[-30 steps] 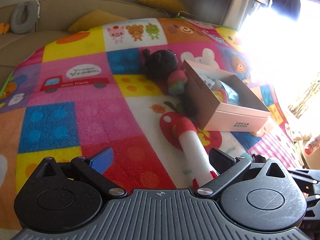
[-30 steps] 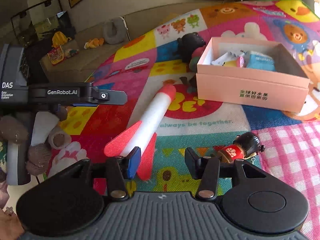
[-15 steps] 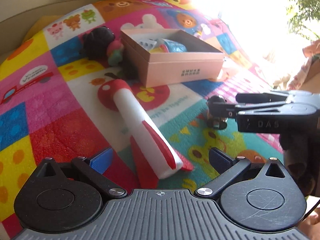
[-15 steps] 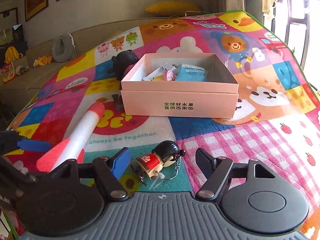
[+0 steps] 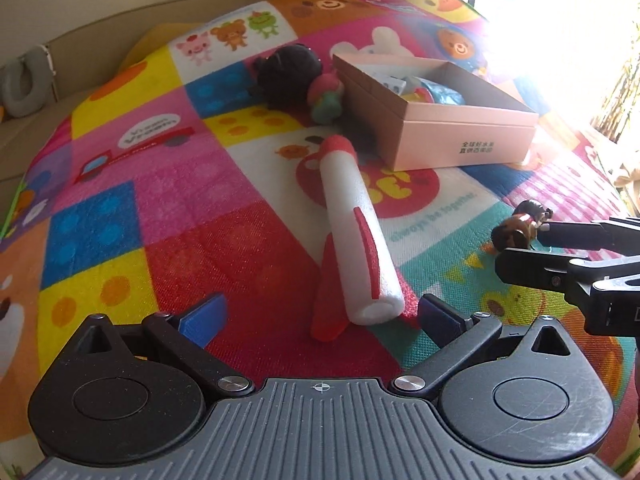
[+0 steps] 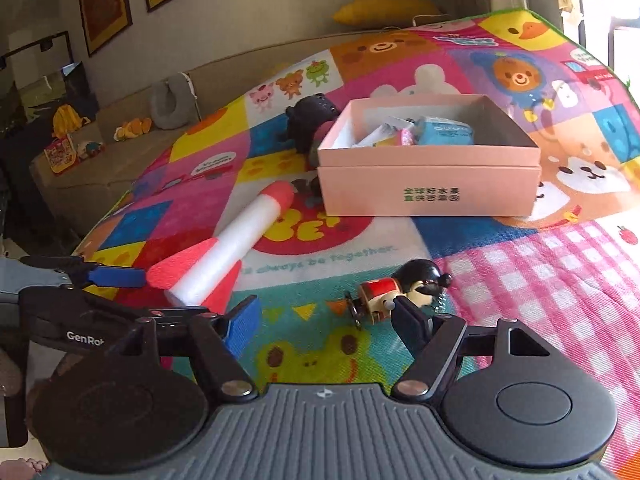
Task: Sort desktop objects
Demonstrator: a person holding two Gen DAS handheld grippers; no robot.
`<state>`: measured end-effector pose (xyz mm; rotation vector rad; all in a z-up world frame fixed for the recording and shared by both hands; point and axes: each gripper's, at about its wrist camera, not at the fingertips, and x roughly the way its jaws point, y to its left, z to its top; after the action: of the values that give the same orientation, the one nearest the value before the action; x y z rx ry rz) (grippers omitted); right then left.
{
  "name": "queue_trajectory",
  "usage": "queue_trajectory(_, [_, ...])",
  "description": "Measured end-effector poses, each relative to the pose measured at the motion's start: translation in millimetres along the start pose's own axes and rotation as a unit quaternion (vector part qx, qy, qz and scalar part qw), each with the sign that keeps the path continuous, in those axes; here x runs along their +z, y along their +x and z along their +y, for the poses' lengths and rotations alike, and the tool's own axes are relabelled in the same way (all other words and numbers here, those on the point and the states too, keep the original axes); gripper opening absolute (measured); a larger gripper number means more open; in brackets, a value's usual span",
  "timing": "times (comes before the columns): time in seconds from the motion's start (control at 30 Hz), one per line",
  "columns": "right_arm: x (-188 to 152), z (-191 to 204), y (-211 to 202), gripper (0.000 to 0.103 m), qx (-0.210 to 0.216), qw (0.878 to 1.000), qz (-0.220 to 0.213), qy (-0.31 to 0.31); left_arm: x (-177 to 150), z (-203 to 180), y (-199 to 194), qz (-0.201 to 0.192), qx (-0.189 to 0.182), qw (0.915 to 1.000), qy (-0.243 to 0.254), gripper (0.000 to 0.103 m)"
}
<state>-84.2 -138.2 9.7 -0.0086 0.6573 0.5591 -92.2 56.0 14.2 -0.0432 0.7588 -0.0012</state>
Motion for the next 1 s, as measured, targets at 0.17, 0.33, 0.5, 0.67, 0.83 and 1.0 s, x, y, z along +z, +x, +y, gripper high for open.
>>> queue_trajectory(0.17, [2, 5, -14, 0.073, -0.005, 0.999, -0.032, -0.021, -1, -2, 1, -0.003, 0.004, 1.0, 0.004, 0.103])
queue_trajectory(0.33, [-4, -7, -26, 0.078, -0.082, 0.994, -0.051, -0.048, -2, -4, 1, -0.005, 0.006, 1.0, 0.002, 0.103])
queue_trajectory(0.5, [-12, -18, -25, 0.069, -0.077, 0.996, -0.025, -0.035, -2, -4, 1, -0.009, 0.004, 0.9999, 0.007, 0.103])
queue_trajectory(0.67, [-8, -8, 1, 0.055, -0.045, 0.999, 0.018, -0.024, 4, 7, 1, -0.006, -0.014, 0.9999, -0.003, 0.103])
queue_trajectory(0.83, [-5, 8, -5, 0.062, -0.024, 0.998, -0.016, -0.051, 3, 16, 2, -0.011, -0.009, 0.9998, -0.016, 0.103])
queue_trajectory(1.0, [0, 9, -14, 0.082, -0.077, 0.99, -0.047, -0.111, 0, 14, 2, -0.019, -0.005, 0.9997, -0.013, 0.103])
